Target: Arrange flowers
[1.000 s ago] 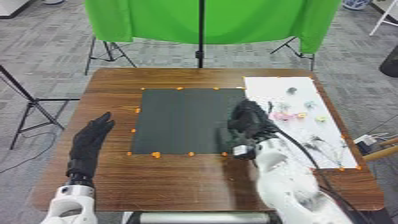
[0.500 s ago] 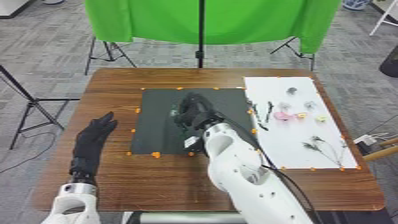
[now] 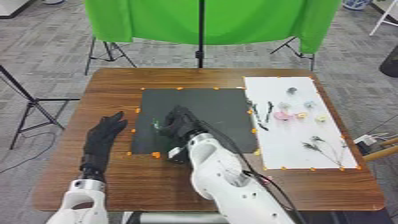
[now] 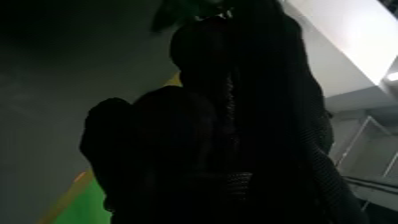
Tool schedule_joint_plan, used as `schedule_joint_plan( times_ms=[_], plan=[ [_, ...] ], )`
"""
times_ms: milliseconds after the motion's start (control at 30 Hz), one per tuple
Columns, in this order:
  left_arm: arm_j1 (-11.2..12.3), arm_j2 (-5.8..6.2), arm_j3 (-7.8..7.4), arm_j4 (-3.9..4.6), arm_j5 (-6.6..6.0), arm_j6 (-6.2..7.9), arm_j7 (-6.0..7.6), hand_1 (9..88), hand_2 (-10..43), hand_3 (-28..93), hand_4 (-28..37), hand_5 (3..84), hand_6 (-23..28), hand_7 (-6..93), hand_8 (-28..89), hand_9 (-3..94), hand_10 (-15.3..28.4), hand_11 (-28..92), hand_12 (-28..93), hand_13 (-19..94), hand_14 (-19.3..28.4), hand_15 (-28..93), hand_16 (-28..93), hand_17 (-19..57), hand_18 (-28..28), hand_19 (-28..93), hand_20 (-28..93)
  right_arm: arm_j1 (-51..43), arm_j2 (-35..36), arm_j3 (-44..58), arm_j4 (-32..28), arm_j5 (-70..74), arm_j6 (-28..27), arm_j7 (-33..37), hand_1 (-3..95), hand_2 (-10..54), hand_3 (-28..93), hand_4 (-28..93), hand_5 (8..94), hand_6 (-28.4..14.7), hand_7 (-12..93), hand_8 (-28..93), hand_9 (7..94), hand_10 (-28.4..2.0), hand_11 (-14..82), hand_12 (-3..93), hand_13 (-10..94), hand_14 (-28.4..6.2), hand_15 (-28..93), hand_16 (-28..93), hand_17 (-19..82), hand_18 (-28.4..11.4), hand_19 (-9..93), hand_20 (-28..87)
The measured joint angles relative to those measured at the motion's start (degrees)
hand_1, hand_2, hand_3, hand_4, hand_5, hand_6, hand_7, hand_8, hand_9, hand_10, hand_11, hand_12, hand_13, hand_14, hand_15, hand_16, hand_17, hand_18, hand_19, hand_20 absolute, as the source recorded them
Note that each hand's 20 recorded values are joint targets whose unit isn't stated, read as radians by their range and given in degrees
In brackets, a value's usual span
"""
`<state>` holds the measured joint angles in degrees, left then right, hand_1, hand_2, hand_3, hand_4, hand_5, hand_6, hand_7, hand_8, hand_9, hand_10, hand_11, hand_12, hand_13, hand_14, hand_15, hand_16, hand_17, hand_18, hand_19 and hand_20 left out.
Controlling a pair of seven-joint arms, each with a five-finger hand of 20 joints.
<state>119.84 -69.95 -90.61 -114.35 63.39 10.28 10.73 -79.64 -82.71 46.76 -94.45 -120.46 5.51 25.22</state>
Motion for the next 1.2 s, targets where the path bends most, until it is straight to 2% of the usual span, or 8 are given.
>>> schedule_joint_plan(
  times_ms=[333,467,633,667,700,733,833,1200],
  plan=[
    [0.04,-0.06,0.10,0.00,0.04,-1.37,-1.25,17.3,4.4,61,-25.6,43.3,9.0,1.4,-3,40.1,20.1,12,14,29,18.6,9,3,4.0,11.0,2,16,0.18,-0.51,0.41,1.23,-0.41,1.06,-0.36,94.6,-9.5,-25,34,73.7,-5.6,32,20,81.7,-14.6,26.5,42.6,86,-7.3,62,28,69,-8.4,93,40],
    [0.15,-0.13,-0.07,-0.05,0.05,-1.90,-1.78,17.7,4.4,61,-25.2,43.2,8.7,1.3,-3,40.3,19.4,11,14,29,18.5,9,3,4.0,11.0,2,16,0.13,-0.51,1.11,1.23,-0.35,0.20,-0.51,90.6,-9.5,-28,28,73.8,-6.0,30,17,78.8,-16.5,35.7,33.8,86,-7.2,61,29,69,-8.6,93,39],
    [0.30,-0.24,-0.26,-0.07,0.08,-2.22,-2.07,18.0,3.7,61,-24.9,42.9,7.4,1.2,-3,40.7,18.0,12,15,30,17.6,8,3,4.0,11.0,2,17,0.14,-0.45,1.92,1.23,-1.11,-1.04,-1.18,71.7,-9.5,-28,59,74.4,-5.8,31,-7,77.8,-17.3,41.5,25.0,87,-6.9,60,28,69,-8.6,93,38],
    [0.31,-0.26,-0.27,-0.07,0.09,-2.25,-2.10,18.1,3.6,61,-24.9,42.9,7.0,1.1,-3,40.7,17.8,12,15,30,17.5,8,3,4.0,11.0,2,17,0.15,-0.44,2.06,1.25,-1.42,-1.17,-1.34,63.4,-9.5,-8,51,74.2,-5.9,32,-7,77.9,-17.6,41.8,24.9,87,-6.8,60,27,69,-8.8,93,38],
    [0.32,-0.27,-0.28,-0.07,0.09,-2.29,-2.13,18.2,3.6,61,-24.9,42.9,6.8,1.1,-3,40.7,17.7,12,15,31,17.5,8,3,4.0,11.0,2,17,0.17,-0.44,2.21,1.30,-1.68,-1.30,-1.48,43.9,-9.5,51,-6,74.5,-5.8,31,-8,77.8,-17.4,41.3,25.4,87,-7.0,60,28,69,-8.7,93,38],
    [0.32,-0.29,-0.28,-0.07,0.10,-2.31,-2.17,18.2,3.5,61,-24.9,42.9,6.8,1.1,-3,40.7,17.7,12,15,31,17.4,8,3,4.0,11.0,1,17,0.20,-0.44,2.37,1.37,-1.83,-1.42,-1.60,36.4,-9.5,67,-20,74.5,-5.9,29,-8,77.9,-17.4,40.7,25.3,87,-7.1,60,29,69,-8.7,93,38],
    [0.32,-0.37,-0.29,-0.08,0.12,-2.36,-2.23,18.6,3.4,61,-24.8,43.1,6.7,1.1,-3,40.7,17.4,12,15,31,17.3,8,4,4.1,11.0,1,17,0.24,-0.42,2.89,1.47,-1.87,-2.06,-1.93,23.9,-9.5,71,-18,74.3,-6.2,25,-8,78.2,-18.3,38.1,25.5,86,-8.0,60,30,69,-9.6,93,40],
    [1.24,-0.80,-1.16,-0.75,0.21,-2.49,-2.40,18.9,1.7,64,-26.8,43.9,4.8,3.5,-4,41.5,14.6,13,15,31,15.4,8,4,3.9,10.8,1,17,0.28,6.36,2.46,-5.63,-11.56,-15.78,-2.49,21.5,8.1,59,-10,77.0,-5.5,18,-8,82.4,-17.2,43.1,29.2,89,-6.2,61,31,70,-10.1,93,49]
  ],
)
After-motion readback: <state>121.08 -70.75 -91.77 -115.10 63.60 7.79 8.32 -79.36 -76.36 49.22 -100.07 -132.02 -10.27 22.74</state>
